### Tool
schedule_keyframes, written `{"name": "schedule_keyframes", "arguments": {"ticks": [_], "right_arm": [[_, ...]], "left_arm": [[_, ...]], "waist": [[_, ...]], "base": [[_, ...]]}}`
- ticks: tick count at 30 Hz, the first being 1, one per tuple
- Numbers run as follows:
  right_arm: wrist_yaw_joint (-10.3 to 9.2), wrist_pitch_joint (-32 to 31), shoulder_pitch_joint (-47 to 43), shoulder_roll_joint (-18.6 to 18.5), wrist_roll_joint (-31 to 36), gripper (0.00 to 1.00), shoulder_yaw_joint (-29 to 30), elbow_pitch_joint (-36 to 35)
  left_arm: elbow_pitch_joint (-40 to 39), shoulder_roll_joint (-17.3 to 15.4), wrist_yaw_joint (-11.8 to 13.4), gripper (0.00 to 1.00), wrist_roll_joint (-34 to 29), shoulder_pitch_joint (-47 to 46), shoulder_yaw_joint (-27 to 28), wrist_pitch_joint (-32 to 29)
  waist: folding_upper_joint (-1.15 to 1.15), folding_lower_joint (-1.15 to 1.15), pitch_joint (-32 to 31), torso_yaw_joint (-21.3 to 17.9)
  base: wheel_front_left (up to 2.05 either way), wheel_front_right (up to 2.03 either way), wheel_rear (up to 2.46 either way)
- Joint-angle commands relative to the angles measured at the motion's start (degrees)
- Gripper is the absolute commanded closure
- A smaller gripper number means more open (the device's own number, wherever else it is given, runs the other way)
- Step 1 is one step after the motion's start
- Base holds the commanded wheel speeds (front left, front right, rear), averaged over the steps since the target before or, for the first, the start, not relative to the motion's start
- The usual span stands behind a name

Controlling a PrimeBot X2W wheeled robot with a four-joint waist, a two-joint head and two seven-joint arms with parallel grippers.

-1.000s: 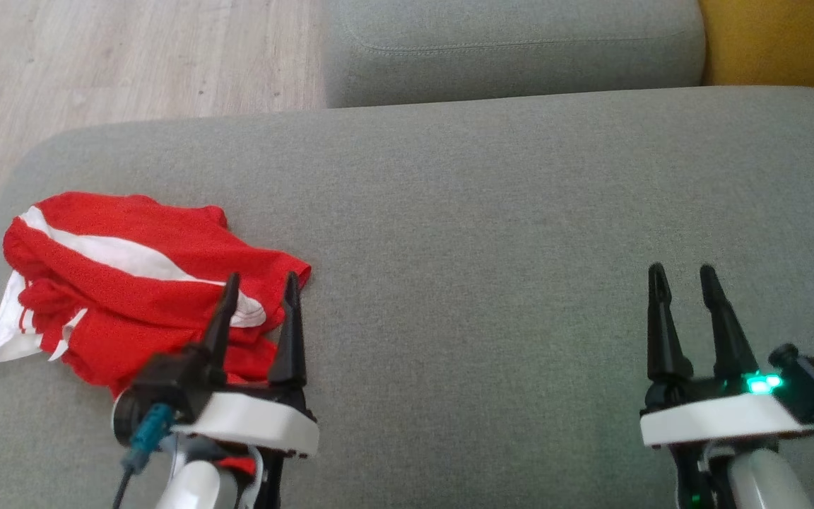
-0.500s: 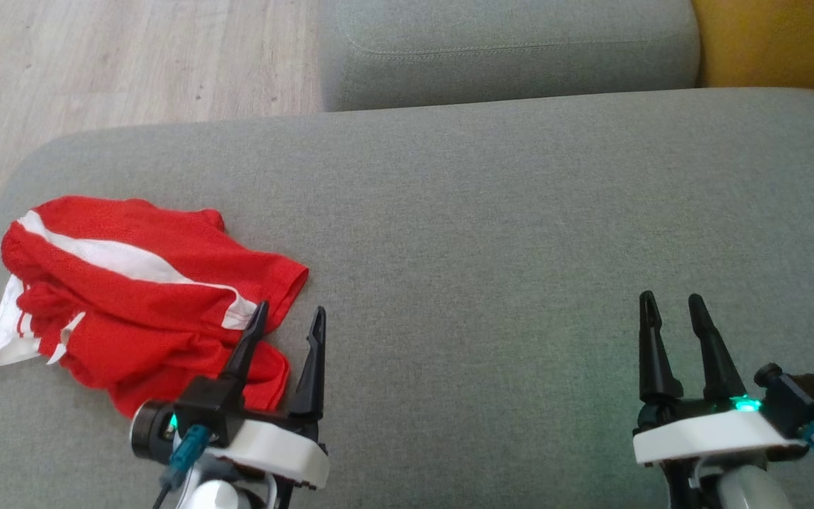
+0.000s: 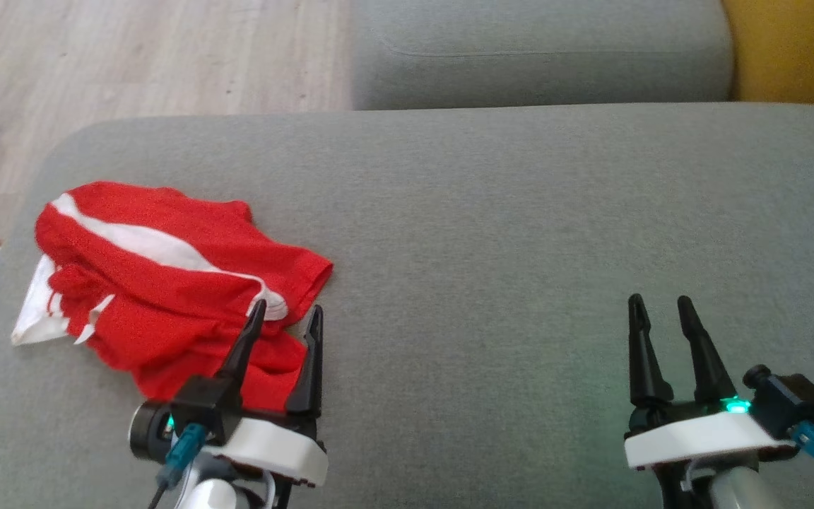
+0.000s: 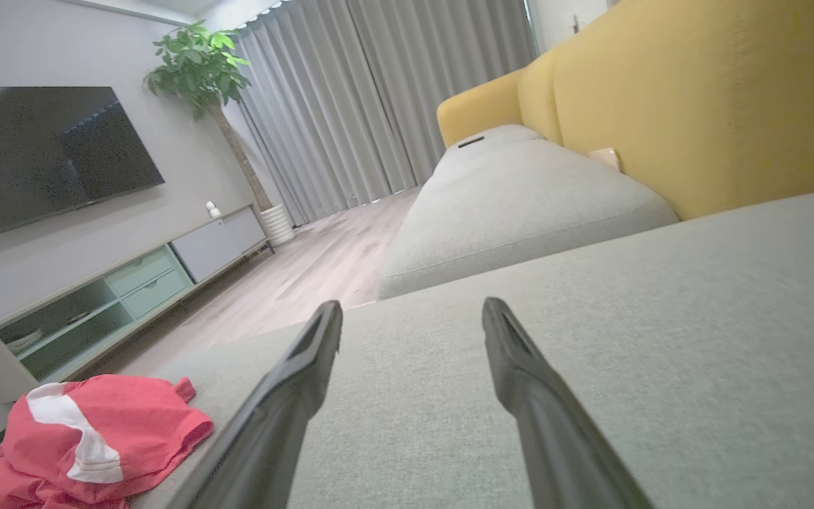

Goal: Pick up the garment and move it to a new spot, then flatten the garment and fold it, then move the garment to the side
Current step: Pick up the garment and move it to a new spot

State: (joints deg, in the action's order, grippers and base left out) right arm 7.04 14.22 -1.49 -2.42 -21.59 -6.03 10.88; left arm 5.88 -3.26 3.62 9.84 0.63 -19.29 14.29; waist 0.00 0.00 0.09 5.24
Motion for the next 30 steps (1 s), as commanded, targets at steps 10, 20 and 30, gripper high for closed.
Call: {"name": "schedule_keyframes", "arguments": {"ticks": [10, 20, 30], "right_arm": [[0.45, 0.8, 2.4, -0.5, -0.1, 0.00, -4.9, -0.6], [0.45, 0.8, 2.3, -0.5, -1.7, 0.00, -9.0, 0.1], [0.45, 0.8, 2.3, -0.5, -2.2, 0.00, -10.1, 0.2]], "left_arm": [[-1.8, 0.4, 1.2, 0.00, -1.0, -2.9, 4.6, 0.7], [-1.5, 0.4, 0.8, 0.00, -1.8, -2.4, 7.0, 0.7], [-1.7, 0.4, 0.3, 0.00, -2.1, -1.7, 8.4, 0.7]], "waist": [[0.00, 0.00, -0.6, 7.5], [0.00, 0.00, -1.0, 14.3], [0.00, 0.00, -0.9, 16.1]], "base": [[0.00, 0.00, 0.00], [0.00, 0.00, 0.00], [0.00, 0.00, 0.00]]}}
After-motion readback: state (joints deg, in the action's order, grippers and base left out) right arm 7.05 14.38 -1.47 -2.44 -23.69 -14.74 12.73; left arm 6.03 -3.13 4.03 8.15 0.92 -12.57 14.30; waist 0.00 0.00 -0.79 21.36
